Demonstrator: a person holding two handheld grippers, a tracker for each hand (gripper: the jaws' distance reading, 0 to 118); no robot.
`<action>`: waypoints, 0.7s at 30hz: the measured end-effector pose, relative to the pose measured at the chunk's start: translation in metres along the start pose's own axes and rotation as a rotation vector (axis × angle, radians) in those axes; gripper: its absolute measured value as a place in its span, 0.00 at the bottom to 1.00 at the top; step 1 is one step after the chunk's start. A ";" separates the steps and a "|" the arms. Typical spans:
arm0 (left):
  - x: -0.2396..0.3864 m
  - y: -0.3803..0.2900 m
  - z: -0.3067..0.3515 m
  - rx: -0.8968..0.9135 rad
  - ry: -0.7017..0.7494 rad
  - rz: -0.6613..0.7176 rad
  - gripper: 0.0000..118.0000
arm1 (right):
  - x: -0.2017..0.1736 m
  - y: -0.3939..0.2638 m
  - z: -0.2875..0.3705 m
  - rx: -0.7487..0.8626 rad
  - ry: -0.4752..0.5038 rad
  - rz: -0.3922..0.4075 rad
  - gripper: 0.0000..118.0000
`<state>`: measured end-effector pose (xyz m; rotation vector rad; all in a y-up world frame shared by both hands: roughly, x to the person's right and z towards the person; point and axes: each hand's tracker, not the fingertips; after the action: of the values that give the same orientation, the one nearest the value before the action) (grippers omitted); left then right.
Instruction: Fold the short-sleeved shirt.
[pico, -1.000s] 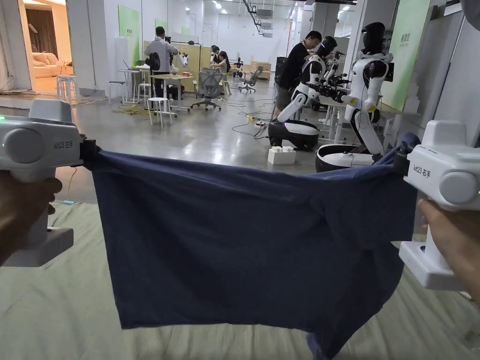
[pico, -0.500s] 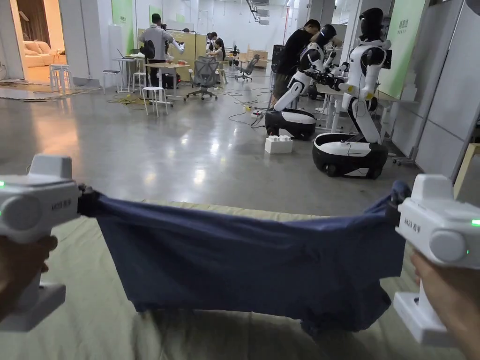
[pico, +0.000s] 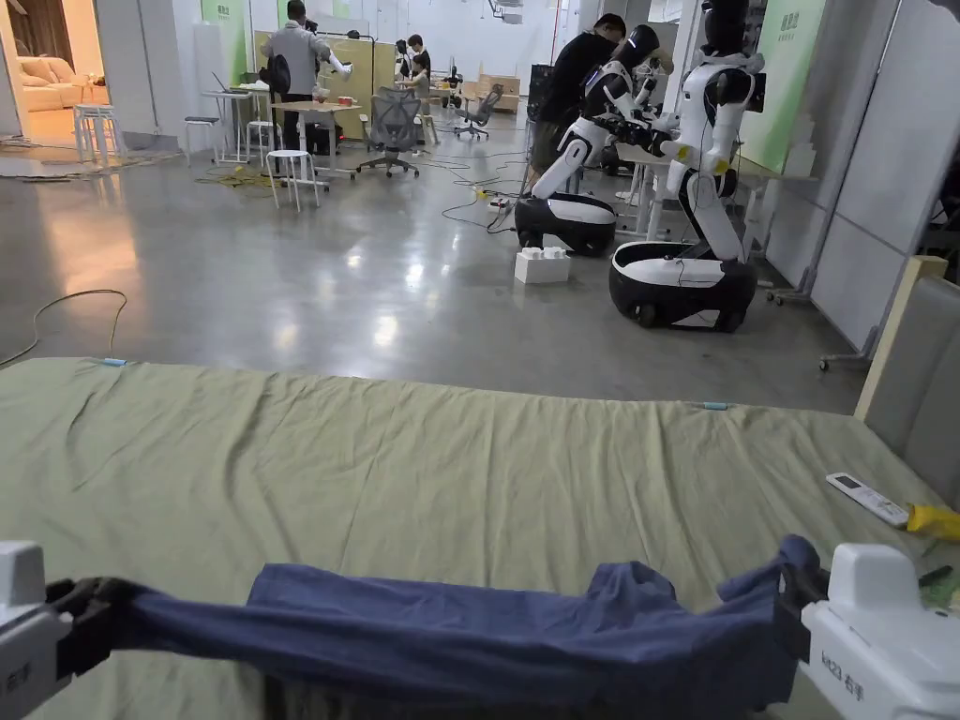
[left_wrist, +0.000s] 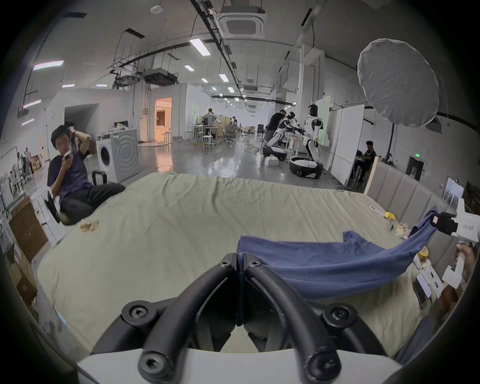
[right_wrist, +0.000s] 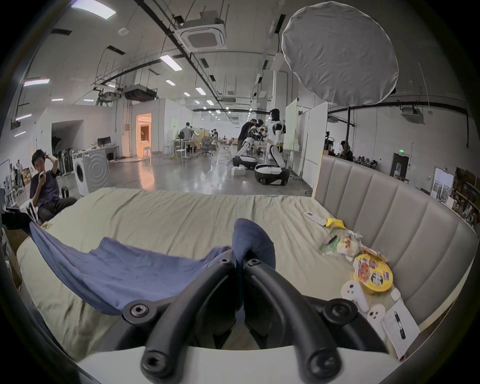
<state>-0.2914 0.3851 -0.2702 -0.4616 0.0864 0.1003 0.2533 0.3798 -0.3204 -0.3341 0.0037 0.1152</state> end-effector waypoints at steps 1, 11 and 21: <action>-0.001 -0.007 0.006 -0.014 -0.008 0.018 0.04 | 0.000 -0.007 0.007 -0.016 0.006 0.002 0.03; -0.026 -0.074 0.019 -0.190 0.014 -0.007 0.04 | -0.013 -0.074 0.054 -0.157 0.004 0.030 0.03; -0.008 -0.121 -0.001 -0.380 0.010 -0.039 0.04 | -0.021 -0.142 0.035 -0.405 0.002 0.077 0.03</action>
<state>-0.2853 0.2767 -0.2172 -0.8434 0.0681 0.0765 0.2479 0.2559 -0.2407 -0.7386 -0.0045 0.1922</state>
